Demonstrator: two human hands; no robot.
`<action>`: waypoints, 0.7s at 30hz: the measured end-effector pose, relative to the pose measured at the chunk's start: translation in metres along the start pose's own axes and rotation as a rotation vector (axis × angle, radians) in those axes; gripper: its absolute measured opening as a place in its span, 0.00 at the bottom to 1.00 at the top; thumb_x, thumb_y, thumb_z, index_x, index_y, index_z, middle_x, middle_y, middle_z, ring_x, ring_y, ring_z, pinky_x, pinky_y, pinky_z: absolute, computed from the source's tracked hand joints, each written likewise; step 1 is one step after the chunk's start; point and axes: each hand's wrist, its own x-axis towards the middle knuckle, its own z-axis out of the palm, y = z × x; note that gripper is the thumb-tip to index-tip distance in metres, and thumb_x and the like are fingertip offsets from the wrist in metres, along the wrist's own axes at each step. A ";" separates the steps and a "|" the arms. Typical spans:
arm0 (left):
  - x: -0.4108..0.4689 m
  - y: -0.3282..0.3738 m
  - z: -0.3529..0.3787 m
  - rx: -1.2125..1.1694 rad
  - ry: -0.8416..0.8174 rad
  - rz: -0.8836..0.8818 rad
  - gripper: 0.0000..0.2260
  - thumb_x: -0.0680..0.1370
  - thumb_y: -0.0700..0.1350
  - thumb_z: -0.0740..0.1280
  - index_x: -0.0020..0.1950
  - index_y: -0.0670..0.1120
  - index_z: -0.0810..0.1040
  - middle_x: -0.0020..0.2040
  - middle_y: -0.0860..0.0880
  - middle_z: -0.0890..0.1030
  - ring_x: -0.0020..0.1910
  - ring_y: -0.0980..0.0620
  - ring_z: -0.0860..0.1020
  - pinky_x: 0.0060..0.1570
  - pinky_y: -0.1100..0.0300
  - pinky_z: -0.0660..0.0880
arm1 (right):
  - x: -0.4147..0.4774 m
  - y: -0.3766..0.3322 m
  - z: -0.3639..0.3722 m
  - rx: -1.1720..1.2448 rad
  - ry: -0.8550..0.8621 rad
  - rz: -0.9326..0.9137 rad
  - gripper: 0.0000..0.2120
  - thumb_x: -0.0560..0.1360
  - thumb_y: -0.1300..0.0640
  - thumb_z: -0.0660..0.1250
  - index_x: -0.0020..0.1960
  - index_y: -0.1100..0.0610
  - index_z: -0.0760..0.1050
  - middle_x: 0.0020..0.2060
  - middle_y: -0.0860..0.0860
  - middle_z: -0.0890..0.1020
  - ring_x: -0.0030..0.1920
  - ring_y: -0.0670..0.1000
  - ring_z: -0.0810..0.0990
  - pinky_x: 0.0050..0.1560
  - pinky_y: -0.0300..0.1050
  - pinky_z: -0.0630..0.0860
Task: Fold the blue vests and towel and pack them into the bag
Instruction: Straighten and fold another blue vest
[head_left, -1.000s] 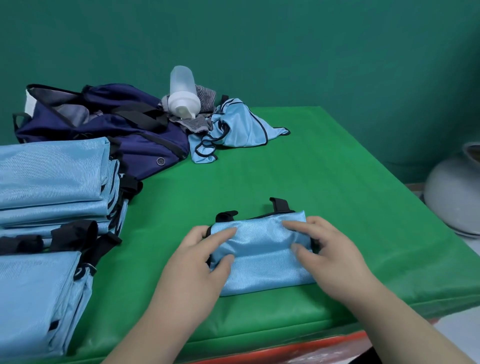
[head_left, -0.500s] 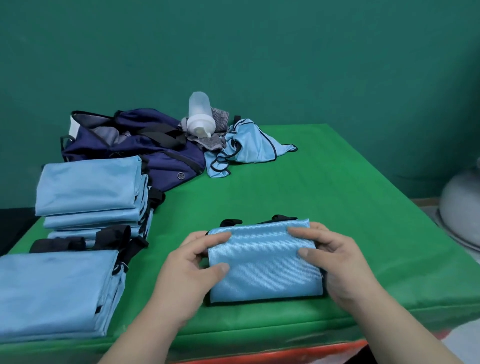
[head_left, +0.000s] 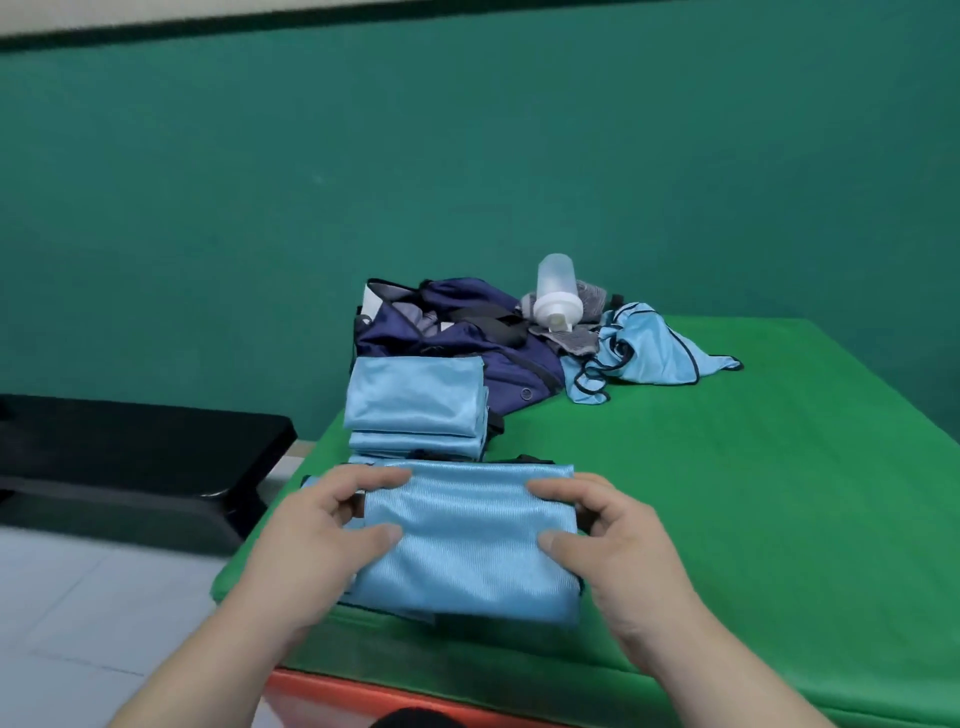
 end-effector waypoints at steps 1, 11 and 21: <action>0.006 -0.003 -0.015 0.031 0.014 -0.014 0.22 0.70 0.36 0.77 0.48 0.66 0.84 0.35 0.56 0.76 0.34 0.57 0.73 0.36 0.68 0.69 | 0.004 -0.001 0.015 -0.043 -0.003 -0.012 0.19 0.63 0.60 0.74 0.50 0.42 0.85 0.48 0.41 0.81 0.49 0.46 0.78 0.54 0.43 0.74; 0.065 -0.046 -0.076 0.375 -0.025 -0.133 0.18 0.73 0.40 0.73 0.53 0.64 0.81 0.36 0.55 0.74 0.26 0.55 0.67 0.25 0.66 0.64 | 0.039 0.020 0.117 -0.454 -0.018 0.021 0.21 0.74 0.67 0.67 0.63 0.51 0.79 0.58 0.45 0.69 0.43 0.39 0.73 0.43 0.22 0.66; 0.062 -0.078 -0.073 0.529 -0.087 -0.086 0.20 0.75 0.43 0.70 0.55 0.69 0.75 0.72 0.60 0.64 0.68 0.58 0.65 0.54 0.67 0.68 | 0.039 0.050 0.112 -0.616 -0.112 -0.032 0.18 0.74 0.59 0.68 0.57 0.37 0.76 0.67 0.40 0.58 0.70 0.42 0.56 0.70 0.38 0.54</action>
